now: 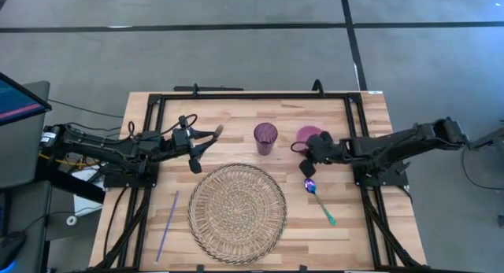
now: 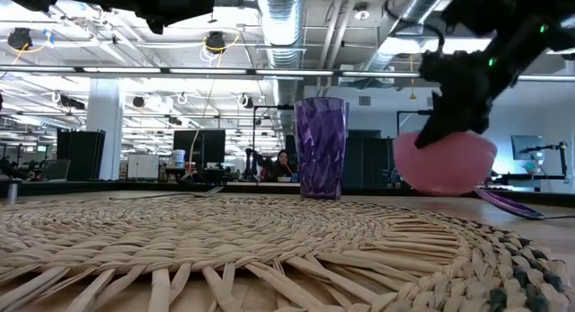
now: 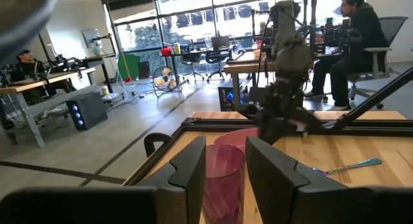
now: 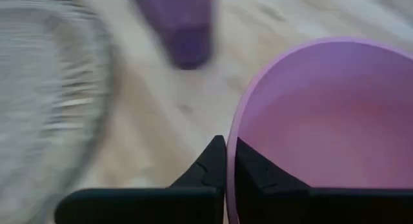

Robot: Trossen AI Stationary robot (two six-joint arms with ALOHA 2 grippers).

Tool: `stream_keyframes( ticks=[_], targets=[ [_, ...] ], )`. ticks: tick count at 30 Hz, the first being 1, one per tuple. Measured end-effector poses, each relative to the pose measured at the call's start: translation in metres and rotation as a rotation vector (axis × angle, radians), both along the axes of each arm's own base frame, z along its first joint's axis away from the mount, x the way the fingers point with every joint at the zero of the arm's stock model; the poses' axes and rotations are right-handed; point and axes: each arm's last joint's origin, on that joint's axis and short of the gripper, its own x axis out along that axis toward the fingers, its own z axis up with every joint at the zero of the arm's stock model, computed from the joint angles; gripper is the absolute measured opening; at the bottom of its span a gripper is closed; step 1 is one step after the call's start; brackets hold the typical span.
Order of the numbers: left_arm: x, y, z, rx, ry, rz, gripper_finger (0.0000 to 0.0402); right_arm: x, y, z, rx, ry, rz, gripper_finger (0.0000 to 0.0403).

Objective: Pick & Place Utensil
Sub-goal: Put the pink bowl on the brown mat

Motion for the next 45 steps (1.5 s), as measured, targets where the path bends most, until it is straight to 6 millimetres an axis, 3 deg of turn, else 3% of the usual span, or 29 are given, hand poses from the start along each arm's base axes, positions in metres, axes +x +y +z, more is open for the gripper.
stream_keyframes(
  ticks=[10,17,21,26,30,38,45],
  targets=[
    [0.001,0.000,-0.001,-0.006,0.003,-0.002,0.0111,0.014,0.047,0.049,0.072,-0.163,0.212,0.0004],
    [0.001,0.000,-0.001,-0.006,0.005,-0.002,0.0111,0.020,0.079,0.065,0.244,-0.313,0.350,0.0002],
    [0.001,0.000,-0.001,-0.006,0.004,-0.002,0.0111,0.034,0.101,0.064,0.255,-0.410,0.513,0.0002],
    [0.001,0.000,-0.001,-0.006,0.003,-0.002,0.0111,0.055,0.118,0.052,0.141,-0.490,0.699,0.0002],
    [0.001,0.000,-0.001,-0.006,0.003,-0.001,0.0111,0.072,0.125,0.035,0.115,-0.483,0.826,0.0001],
    [0.001,0.000,-0.001,-0.006,0.005,-0.002,0.0111,0.117,0.152,0.024,0.086,-0.368,1.234,0.0001],
    [0.001,0.000,-0.001,-0.006,0.005,-0.002,0.0111,0.146,0.153,0.022,0.064,-0.312,1.258,0.0001]
  ],
)
